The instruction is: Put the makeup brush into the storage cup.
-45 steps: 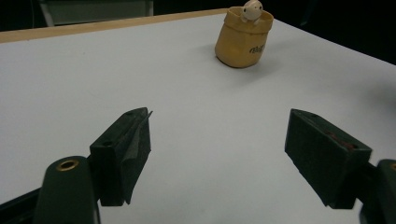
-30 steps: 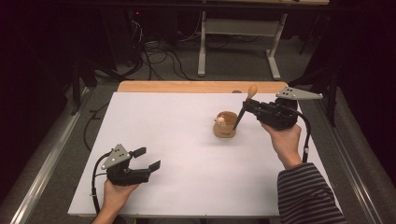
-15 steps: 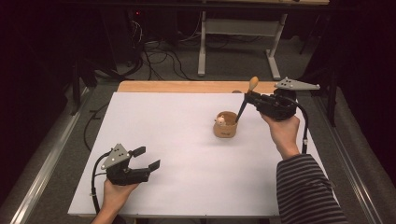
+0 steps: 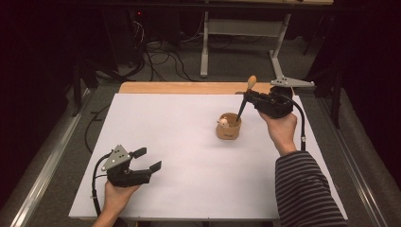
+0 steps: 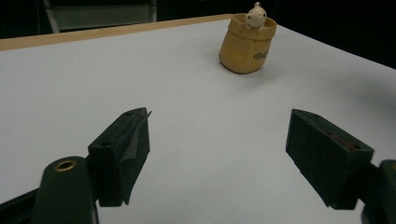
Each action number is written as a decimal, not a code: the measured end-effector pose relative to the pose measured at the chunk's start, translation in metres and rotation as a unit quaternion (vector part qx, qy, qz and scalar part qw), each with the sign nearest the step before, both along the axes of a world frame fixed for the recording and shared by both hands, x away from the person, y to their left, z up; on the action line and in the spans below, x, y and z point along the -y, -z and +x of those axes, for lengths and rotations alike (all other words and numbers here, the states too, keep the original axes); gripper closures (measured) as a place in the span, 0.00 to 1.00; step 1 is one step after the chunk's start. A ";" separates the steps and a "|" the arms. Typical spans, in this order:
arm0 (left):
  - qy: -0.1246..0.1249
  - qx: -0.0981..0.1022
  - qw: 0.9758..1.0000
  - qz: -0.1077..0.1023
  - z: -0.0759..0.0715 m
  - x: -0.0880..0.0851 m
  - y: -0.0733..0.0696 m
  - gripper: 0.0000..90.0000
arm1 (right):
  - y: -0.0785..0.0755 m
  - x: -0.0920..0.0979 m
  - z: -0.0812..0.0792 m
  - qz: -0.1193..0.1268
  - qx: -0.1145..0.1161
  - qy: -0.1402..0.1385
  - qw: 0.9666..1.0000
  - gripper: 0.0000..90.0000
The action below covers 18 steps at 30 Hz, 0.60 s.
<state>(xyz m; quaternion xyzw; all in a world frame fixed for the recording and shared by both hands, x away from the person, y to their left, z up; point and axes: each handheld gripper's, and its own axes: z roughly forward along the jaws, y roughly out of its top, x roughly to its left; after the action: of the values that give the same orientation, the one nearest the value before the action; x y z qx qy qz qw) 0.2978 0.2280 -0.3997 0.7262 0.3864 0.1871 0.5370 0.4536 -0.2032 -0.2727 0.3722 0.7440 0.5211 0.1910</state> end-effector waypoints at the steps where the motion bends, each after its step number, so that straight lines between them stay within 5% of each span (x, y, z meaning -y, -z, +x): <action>1: 0.000 0.000 1.000 0.000 0.000 0.000 0.000 0.25 | 0.000 -0.001 0.000 0.000 -0.001 0.000 1.000 0.88; 18: -0.015 0.007 1.000 -0.006 -0.001 -0.004 -0.001 0.25 | 0.011 -0.012 0.011 -0.024 -0.010 0.008 1.000 0.88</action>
<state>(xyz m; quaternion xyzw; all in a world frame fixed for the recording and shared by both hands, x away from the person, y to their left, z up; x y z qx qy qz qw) 0.2967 0.2321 -0.3986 0.7155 0.3950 0.1977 0.5411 0.4642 -0.1916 -0.2837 0.3788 0.7550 0.4978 0.1964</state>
